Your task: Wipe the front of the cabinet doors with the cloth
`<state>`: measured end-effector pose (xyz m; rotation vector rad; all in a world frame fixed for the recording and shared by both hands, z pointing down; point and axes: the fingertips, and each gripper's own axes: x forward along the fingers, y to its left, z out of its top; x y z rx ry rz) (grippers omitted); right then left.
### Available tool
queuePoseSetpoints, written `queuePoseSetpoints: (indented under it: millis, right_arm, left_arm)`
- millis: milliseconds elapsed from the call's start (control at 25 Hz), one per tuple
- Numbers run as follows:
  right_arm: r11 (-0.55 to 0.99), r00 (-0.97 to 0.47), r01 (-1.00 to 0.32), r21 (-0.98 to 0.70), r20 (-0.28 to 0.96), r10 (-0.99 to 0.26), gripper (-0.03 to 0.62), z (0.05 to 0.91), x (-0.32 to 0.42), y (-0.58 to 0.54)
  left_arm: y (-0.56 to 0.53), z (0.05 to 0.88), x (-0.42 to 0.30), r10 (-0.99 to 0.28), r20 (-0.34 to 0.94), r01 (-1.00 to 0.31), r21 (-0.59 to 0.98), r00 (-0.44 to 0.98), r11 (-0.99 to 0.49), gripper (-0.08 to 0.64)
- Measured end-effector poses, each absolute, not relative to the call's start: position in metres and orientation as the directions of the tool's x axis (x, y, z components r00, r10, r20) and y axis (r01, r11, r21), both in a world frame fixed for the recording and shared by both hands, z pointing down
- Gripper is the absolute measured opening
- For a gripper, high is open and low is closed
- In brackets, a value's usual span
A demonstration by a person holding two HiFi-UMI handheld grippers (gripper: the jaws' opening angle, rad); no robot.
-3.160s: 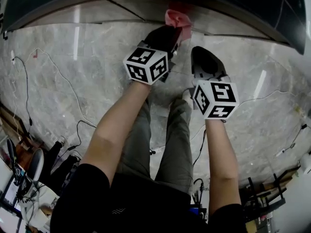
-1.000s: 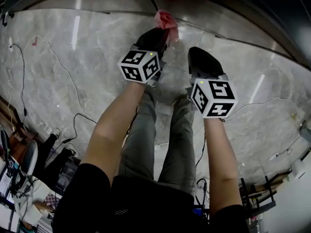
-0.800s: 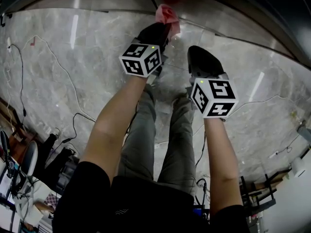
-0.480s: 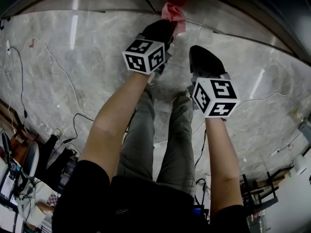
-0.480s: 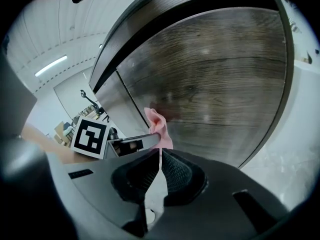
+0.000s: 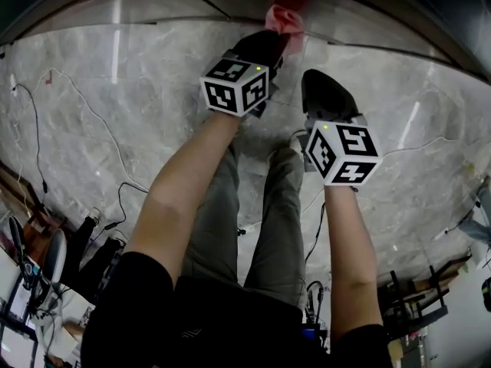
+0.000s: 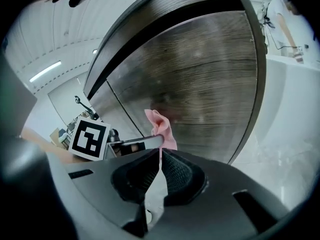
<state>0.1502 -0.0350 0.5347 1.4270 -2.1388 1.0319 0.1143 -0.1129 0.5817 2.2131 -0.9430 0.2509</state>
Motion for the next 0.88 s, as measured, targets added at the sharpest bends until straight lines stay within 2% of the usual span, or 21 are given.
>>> queuePoseSetpoints:
  millis: [640, 880]
  right_arm:
    - [0.139, -0.369, -0.915, -0.378, 0.649, -0.665, 0.04, 0.54, 0.222, -0.012]
    - [0.118, -0.353, -0.918, -0.378, 0.648, -0.675, 0.04, 0.538, 0.239, -0.005]
  left_arm:
    - [-0.086, 0.577, 0.212, -0.422, 0.422, -0.596, 0.52, 0.802, -0.612, 0.032]
    - [-0.067, 0.568, 0.241, -0.341, 0.401, -0.516, 0.503, 0.85, -0.694, 0.032]
